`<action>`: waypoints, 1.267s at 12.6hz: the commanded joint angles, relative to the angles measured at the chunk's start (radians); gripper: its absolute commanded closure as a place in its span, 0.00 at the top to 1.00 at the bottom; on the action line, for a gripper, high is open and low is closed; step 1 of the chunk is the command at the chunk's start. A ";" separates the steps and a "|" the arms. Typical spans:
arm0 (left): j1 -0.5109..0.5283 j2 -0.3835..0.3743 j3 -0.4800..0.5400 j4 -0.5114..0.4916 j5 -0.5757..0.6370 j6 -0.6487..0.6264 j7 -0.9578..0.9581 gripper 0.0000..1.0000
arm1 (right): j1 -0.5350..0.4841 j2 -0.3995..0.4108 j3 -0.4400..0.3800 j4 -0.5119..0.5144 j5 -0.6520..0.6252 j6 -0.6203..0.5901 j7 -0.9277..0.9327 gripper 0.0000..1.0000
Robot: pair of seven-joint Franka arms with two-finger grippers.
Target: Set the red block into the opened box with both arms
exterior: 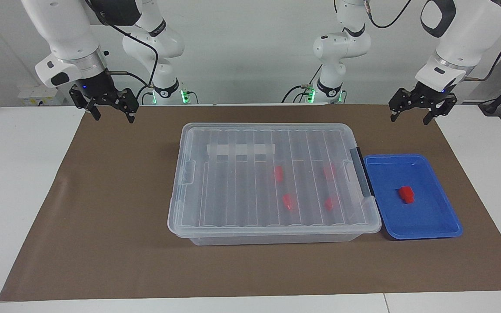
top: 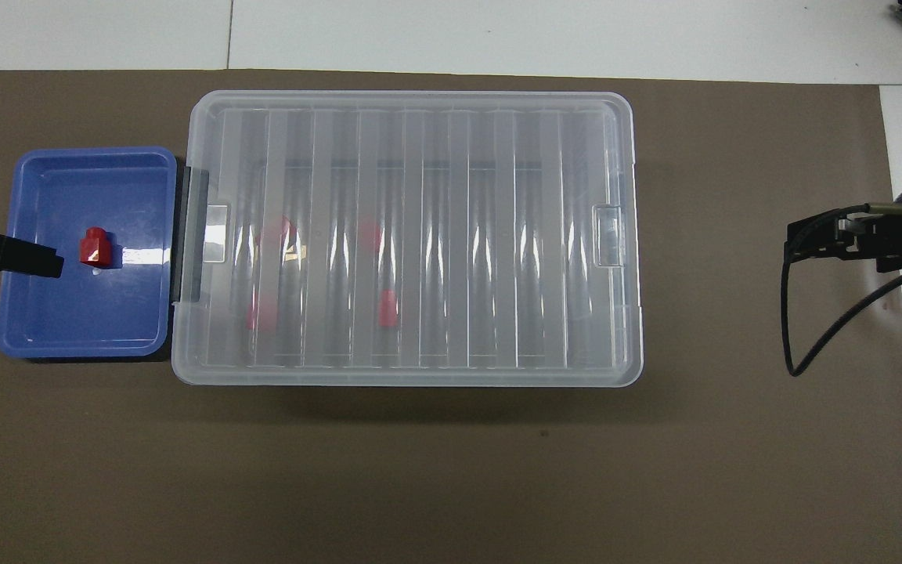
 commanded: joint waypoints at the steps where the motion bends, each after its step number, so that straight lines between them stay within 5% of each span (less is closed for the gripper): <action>1: 0.003 -0.028 0.000 -0.028 0.016 0.005 -0.008 1.00 | -0.012 0.007 0.005 0.010 0.008 -0.012 -0.025 1.00; 9: 0.003 -0.028 0.000 -0.028 0.016 0.005 -0.008 1.00 | 0.007 0.023 0.007 -0.096 0.008 0.190 0.032 0.99; 16: 0.001 -0.028 0.000 -0.028 0.016 0.005 -0.008 1.00 | 0.123 0.164 0.018 -0.111 0.008 0.376 0.098 1.00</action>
